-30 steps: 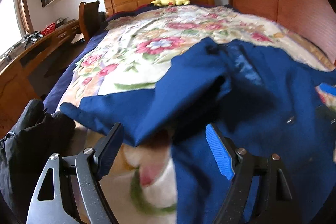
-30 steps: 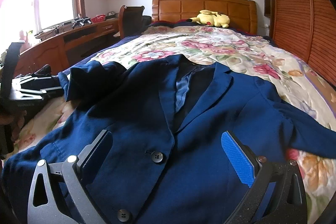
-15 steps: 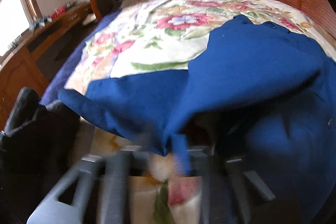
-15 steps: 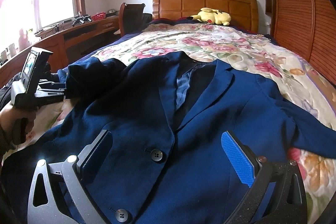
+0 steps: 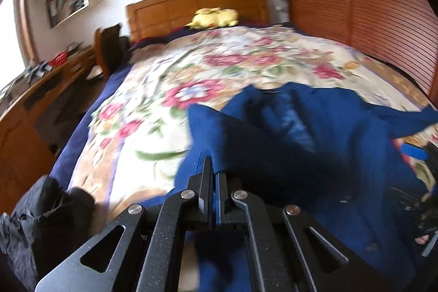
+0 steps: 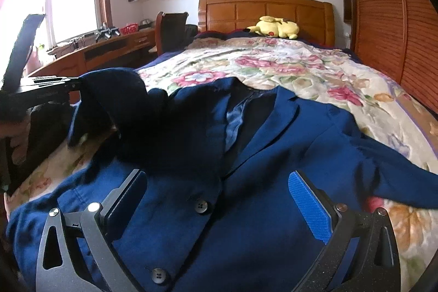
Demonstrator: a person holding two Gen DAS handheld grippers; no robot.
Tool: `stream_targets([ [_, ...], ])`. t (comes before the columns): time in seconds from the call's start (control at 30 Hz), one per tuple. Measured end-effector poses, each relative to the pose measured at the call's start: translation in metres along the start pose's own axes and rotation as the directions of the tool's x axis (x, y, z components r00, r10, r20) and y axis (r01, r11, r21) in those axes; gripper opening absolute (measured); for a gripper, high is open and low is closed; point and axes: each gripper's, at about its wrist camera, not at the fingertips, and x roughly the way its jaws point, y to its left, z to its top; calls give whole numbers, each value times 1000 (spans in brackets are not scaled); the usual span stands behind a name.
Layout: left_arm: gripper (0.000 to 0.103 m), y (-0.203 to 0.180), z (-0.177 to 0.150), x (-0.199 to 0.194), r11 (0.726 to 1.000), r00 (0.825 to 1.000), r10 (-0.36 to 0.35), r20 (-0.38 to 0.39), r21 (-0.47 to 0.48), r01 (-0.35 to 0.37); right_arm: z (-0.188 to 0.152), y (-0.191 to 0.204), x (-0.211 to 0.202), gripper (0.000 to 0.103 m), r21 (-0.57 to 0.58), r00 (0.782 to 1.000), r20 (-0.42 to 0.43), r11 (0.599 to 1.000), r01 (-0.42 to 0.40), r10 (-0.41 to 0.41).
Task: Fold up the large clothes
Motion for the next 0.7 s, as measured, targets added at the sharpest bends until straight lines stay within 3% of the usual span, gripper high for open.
stream_targets([
  [0.1,1,-25,0,-7,999,1000,-26,0,45,26,-2,-4,-5,103,8,1000,7,1000,6,-6],
  [0.23,2,-40,-10,-4,998,999,-43,-33,42,44,-7,-4,-6,103,0,1000,0,1000,18,-18],
  [0.33,7,-41,-24,-4,997,995,-80,-64,20,81,-9,-2,-8,103,-16,1000,-7,1000,24,-24],
  [0.4,18,-40,-33,-6,995,992,-99,-77,6,100,-10,-1,-9,103,-24,1000,-9,999,27,-27],
  [0.47,38,-37,-43,-11,994,991,-113,-73,1,114,-8,-1,-10,103,-29,1000,-10,999,25,-25],
  [0.6,46,-27,-60,-18,994,991,-109,-78,-7,109,-6,0,-12,103,-31,1000,-7,999,19,-19],
  [0.67,67,-20,-66,-20,995,992,-101,-79,-13,100,-6,0,-13,103,-33,1000,-6,999,16,-16],
  [0.7,72,-15,-69,-21,995,993,-95,-75,-19,94,-7,1,-13,103,-36,1000,-5,999,15,-15],
])
